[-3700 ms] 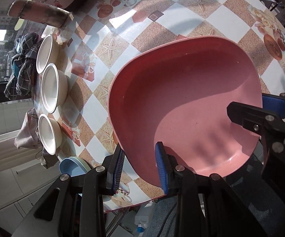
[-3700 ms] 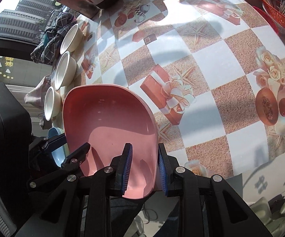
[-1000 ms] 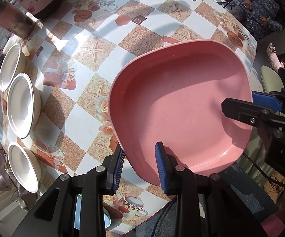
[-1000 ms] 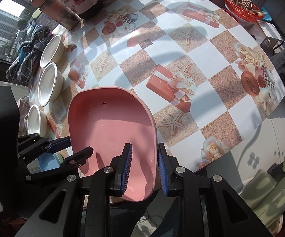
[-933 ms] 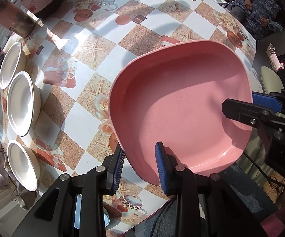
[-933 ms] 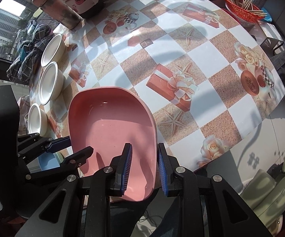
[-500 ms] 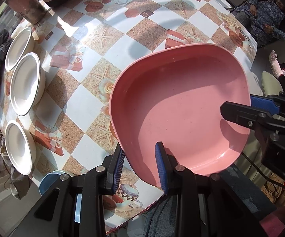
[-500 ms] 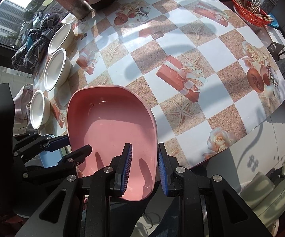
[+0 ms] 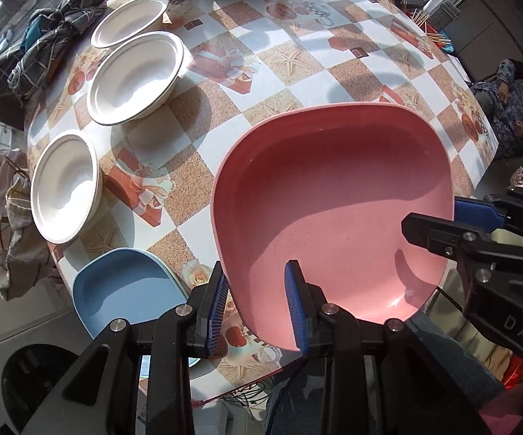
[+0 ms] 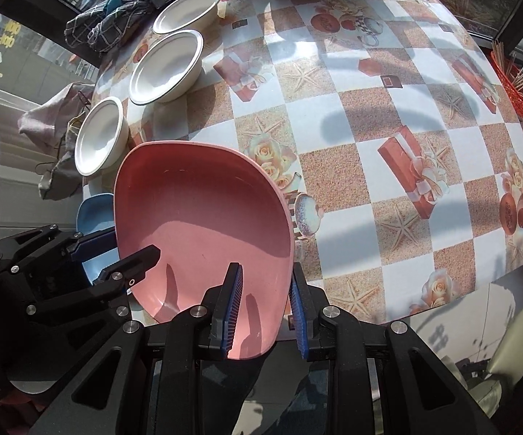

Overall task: Organize plates and bowls
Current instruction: 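Lift the pink plate with both grippers and carry it over the blue plate, then lower the pink plate onto the blue plate and open both grippers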

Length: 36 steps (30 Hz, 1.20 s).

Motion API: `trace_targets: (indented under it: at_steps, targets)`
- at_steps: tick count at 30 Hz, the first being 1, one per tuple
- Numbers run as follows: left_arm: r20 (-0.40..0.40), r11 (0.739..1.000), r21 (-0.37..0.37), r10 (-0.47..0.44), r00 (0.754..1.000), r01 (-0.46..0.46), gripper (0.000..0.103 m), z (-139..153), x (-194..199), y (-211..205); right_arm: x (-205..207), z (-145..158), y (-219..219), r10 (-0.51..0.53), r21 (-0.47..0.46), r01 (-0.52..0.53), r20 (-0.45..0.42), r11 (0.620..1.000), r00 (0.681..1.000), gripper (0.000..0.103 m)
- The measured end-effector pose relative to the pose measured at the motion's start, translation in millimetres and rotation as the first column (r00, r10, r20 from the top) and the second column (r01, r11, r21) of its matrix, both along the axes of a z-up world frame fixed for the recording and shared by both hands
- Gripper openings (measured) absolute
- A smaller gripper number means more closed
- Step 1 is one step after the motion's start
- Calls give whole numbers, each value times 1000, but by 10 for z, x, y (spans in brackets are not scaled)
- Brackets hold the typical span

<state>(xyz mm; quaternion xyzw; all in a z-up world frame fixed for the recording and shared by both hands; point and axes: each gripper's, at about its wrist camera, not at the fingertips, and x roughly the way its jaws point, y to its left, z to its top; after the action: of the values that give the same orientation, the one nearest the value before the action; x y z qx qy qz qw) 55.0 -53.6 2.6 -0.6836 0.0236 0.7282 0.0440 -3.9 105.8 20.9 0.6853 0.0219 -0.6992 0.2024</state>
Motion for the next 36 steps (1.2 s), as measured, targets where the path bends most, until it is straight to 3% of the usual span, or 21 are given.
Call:
trace_targets:
  at_steps: [9,15,17,21,22,23,25,29,36]
  targets:
    - [-15,970,-17,241,970,-242,35,10,417,-957,220,-77,-1022,280,2,-280,19,960,960,29]
    - [-9,945,-40,325,946,-325,35,-93,569,-1369,366,-271,-1438,360,-11,-360,77,933,930,29]
    - [-16,939,-50,340,940,-340,38,-111,587,-1449,382,-319,-1531,372,-17,-372,91,928,924,29]
    - [-26,928,-35,371,928,-371,54,-144,638,-1594,406,-407,-1655,385,-37,-384,121,923,915,29]
    - [-31,926,-31,376,926,-376,59,-146,653,-1627,398,-426,-1655,382,-34,-381,129,924,915,37]
    - [-34,924,-26,380,924,-381,61,-149,661,-1653,383,-442,-1639,371,-32,-371,136,928,918,64]
    - [-37,916,-14,400,916,-401,65,-156,681,-1717,324,-454,-1549,332,-23,-332,136,943,934,80]
    - [-25,903,45,428,904,-426,66,-163,654,-1782,137,-516,-1174,177,8,-181,176,983,968,81]
    - [-48,943,88,326,944,-321,67,-29,203,-1492,-153,-660,-382,-93,96,71,246,993,965,81]
